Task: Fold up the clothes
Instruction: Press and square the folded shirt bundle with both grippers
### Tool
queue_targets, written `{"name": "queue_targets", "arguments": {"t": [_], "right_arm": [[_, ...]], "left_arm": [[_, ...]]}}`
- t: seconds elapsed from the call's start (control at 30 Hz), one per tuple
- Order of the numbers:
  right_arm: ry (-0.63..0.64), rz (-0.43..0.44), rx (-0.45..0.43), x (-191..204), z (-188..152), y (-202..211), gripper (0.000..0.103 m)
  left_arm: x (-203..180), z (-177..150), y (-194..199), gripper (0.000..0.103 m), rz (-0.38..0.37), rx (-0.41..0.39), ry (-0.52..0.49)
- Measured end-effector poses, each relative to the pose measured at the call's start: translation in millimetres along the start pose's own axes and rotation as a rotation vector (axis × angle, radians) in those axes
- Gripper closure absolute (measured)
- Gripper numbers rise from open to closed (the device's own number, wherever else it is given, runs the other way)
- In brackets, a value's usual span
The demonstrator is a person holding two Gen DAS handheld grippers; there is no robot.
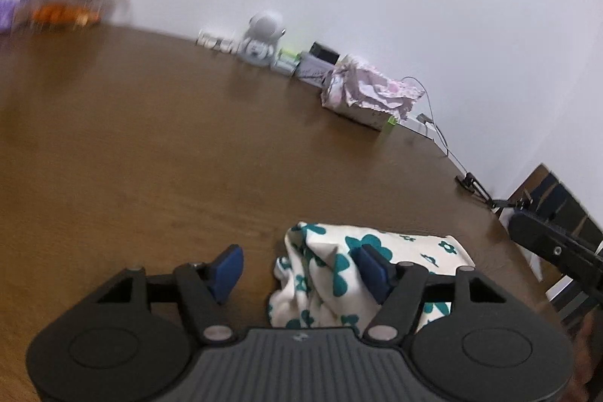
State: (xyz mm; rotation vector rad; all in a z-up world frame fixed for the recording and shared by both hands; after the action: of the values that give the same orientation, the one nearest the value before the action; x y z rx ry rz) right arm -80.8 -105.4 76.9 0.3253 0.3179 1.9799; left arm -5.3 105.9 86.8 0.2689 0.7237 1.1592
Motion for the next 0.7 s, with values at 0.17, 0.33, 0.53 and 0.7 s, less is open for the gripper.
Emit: {"name": "queue_targets", "arguments": {"t": [0.17, 0.33, 0.53, 0.7], "right_arm": [[-0.02, 0.016, 0.146, 13.9, -18.1, -42.2, 0.081], [-0.025, -0.014, 0.17, 21.3, -24.5, -51.3, 0.08], [-0.045, -0.037, 0.169, 6.6, -37.8, -43.0, 0.065], [-0.165, -0.06, 0.155, -19.7, -43.6, -29.0, 0.056]], "left_arm": [[-12.3, 6.2, 13.7, 0.039, -0.034, -0.078, -0.009], [-49.1, -4.7, 7.7, 0.085, 0.037, -0.059, -0.199], [-41.9, -20.5, -11.4, 0.081, 0.074, -0.015, -0.222], [-39.3, -24.6, -9.3, 0.067, 0.084, -0.048, -0.221]]}}
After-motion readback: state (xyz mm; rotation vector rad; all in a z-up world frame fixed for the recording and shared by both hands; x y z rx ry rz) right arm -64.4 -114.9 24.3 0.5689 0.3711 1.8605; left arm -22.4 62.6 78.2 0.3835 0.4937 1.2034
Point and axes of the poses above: each gripper's, at about its wrist camera, not at the fingertips, and y roughly against the way its jaws point, x to its left, z to its top, the point moved 3 cm from there along -y, roughly the way its jaws point, and after that the axes turned 2 degrees about -z, right-handed, at the moved point
